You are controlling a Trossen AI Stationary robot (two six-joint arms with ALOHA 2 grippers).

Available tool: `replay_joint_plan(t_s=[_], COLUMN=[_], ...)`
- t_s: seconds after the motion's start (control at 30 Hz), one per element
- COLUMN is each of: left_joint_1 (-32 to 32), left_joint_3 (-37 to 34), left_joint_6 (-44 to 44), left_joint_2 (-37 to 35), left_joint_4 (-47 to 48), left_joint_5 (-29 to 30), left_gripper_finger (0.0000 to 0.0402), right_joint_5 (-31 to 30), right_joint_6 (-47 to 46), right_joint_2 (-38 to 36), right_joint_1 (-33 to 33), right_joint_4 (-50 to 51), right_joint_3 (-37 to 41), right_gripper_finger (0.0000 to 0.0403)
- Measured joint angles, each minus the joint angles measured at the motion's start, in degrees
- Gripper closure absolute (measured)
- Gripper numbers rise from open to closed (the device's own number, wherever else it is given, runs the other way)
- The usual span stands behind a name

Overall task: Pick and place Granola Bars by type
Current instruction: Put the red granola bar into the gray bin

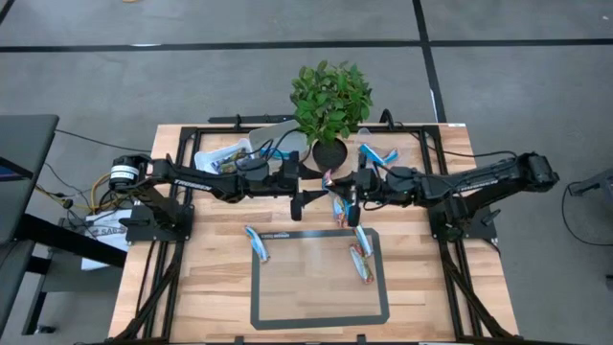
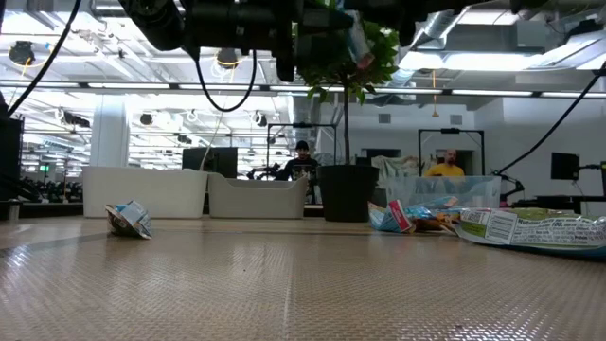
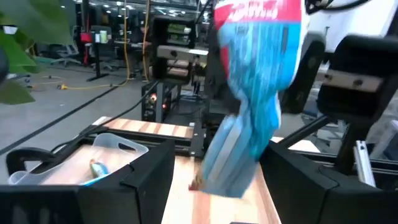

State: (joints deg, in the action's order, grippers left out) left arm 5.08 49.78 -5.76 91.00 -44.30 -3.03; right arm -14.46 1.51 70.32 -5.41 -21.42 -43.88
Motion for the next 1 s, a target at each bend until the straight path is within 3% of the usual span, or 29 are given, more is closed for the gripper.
replay_joint_plan(t_s=[0.33, 0.73, 0.87, 1.0], left_joint_1=[-0.02, -0.04, -0.04, -0.02], left_joint_3=[0.02, 0.04, 0.04, 0.04], left_joint_6=[-0.87, -0.43, -0.38, 0.44], left_joint_2=[0.02, 0.02, 0.02, 0.02], left_joint_4=[-0.04, 1.08, 1.32, 2.89], left_joint_5=[-0.23, -0.37, -0.36, 0.46], left_gripper_finger=[0.0183, 0.0303, 0.0332, 0.0348], right_joint_5=[0.83, 0.81, 0.81, 0.81], right_joint_6=[1.56, 1.95, 2.05, 1.96], right_joint_2=[3.13, 3.13, 3.11, 3.07], right_joint_1=[-0.17, -0.11, -0.11, -0.13], right_joint_4=[-4.86, -5.17, -4.45, -2.19], right_joint_3=[0.0, 0.0, 0.0, 0.0], right_gripper_finger=[0.0385, 0.0383, 0.0356, 0.0302])
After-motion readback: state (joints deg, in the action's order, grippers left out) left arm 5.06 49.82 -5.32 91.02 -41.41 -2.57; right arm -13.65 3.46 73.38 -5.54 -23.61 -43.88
